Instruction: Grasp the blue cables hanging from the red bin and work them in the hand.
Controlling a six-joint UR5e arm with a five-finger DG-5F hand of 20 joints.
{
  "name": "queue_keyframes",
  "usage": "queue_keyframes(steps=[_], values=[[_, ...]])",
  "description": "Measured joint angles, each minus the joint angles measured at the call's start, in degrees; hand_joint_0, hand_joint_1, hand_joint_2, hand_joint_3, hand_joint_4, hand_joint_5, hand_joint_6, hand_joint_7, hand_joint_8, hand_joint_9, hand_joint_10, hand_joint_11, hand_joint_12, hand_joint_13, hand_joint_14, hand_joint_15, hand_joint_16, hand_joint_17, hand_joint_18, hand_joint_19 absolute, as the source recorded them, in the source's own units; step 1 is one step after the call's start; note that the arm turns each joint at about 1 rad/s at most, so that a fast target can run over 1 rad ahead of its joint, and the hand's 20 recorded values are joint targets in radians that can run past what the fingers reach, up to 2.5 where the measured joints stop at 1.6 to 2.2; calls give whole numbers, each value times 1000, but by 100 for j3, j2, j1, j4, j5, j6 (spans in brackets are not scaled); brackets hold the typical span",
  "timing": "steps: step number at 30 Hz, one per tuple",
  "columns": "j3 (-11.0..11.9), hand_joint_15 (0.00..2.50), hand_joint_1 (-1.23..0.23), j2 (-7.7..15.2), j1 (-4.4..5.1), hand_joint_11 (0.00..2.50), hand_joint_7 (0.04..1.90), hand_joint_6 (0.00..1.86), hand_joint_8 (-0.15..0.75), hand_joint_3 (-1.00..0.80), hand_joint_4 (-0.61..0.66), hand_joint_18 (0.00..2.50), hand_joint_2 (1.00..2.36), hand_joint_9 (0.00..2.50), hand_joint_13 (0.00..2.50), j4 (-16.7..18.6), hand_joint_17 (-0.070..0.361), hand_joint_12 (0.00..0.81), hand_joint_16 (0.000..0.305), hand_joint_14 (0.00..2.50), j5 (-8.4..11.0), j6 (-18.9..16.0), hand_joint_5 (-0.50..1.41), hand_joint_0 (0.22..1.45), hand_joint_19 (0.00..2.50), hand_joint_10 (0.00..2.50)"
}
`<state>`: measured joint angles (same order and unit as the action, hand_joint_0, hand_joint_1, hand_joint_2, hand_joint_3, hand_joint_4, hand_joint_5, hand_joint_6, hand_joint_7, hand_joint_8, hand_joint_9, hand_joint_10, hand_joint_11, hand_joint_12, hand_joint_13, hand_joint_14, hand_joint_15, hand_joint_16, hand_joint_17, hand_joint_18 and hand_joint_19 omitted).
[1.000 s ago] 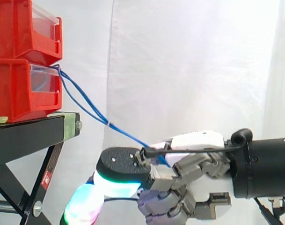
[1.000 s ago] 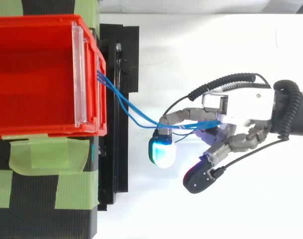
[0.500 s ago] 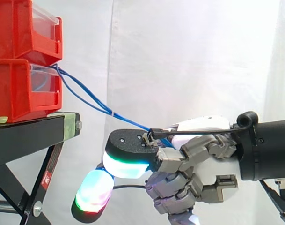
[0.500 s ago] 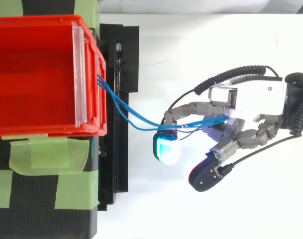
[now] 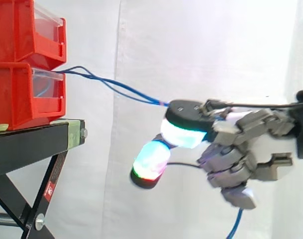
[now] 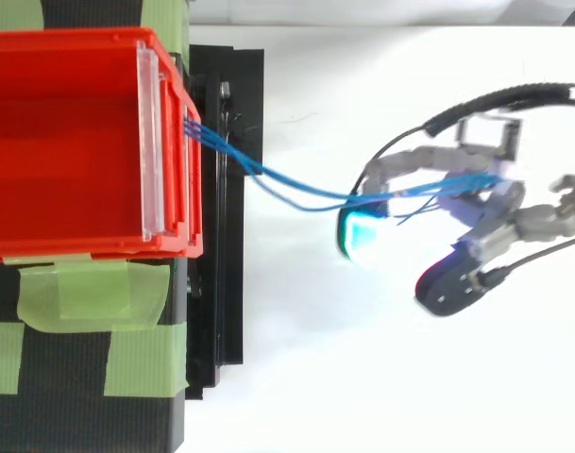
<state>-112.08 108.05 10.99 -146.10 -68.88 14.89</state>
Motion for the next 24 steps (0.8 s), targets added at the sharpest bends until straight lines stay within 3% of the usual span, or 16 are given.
queue_keyframes(steps=[2, 6, 24], values=[[-239, 2148, -581, -183, 16, 2500, 1212, 391, 580, -870, 119, 2500, 1004, 1706, 2097, 161, 158, 706, 210, 2500, 155, 118, 69, 804, 766, 2500], [-412, 2148, -577, -308, 24, 2500, 1213, 399, 580, -883, 122, 2500, 1005, 1706, 2097, 271, 158, 706, 210, 2500, 249, 187, 67, 802, 766, 2500], [-455, 2148, -549, -465, -65, 2500, 1203, 425, 580, -1000, 122, 2500, 1000, 1706, 2097, 411, 158, 706, 210, 2500, 228, 180, 64, 810, 766, 2500]])
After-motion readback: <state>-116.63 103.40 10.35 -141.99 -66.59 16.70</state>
